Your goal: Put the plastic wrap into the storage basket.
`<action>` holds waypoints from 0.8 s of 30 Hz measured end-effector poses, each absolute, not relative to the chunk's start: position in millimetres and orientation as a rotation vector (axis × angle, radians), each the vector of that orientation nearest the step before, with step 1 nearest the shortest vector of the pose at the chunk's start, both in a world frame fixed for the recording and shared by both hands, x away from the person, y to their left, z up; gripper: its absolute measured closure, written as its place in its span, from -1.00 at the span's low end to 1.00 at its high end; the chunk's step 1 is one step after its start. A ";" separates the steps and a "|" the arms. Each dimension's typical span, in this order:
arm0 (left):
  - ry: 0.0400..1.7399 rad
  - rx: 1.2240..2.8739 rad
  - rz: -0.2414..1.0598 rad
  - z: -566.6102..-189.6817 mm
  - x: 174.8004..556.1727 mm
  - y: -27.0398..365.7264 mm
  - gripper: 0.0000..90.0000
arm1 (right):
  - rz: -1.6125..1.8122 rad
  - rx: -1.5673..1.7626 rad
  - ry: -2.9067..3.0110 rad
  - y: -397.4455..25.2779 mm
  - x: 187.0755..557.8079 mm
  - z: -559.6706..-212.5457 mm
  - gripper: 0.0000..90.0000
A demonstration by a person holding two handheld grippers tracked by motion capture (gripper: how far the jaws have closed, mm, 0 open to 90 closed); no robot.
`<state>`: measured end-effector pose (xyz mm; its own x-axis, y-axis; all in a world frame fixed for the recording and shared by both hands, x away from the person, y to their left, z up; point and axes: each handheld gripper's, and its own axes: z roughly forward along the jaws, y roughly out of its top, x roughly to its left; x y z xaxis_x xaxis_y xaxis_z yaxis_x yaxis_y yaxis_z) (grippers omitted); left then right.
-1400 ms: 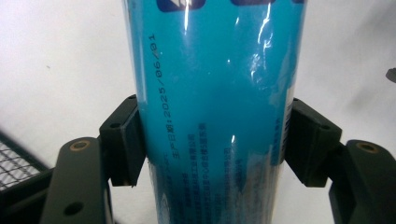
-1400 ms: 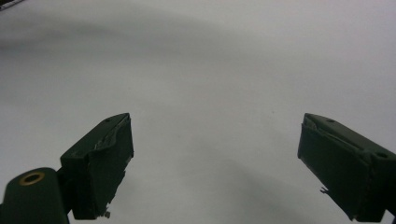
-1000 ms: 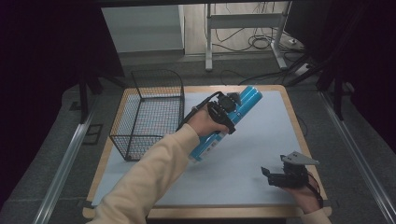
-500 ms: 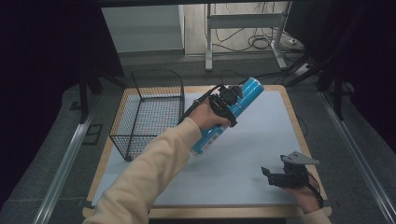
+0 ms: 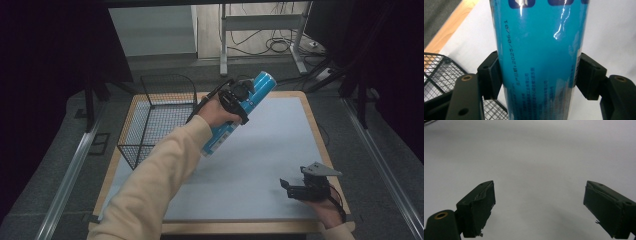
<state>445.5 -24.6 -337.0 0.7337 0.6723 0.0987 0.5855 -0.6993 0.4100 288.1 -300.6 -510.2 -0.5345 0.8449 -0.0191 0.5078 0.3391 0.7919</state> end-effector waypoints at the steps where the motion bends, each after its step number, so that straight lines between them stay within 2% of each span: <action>1: 0.977 2.585 0.339 -336.0 446.6 -23.9 -0.30 | 1.058 1.187 2.179 -300.7 288.2 -510.2 -0.77; 11: 0.998 2.576 0.365 -329.2 450.5 -18.4 -0.30 | 1.056 1.187 2.183 -300.7 288.5 -510.1 -0.77; 24: 1.035 2.548 0.431 -299.9 453.6 -1.1 -0.30 | 1.063 1.190 2.177 -302.3 288.5 -509.4 -0.77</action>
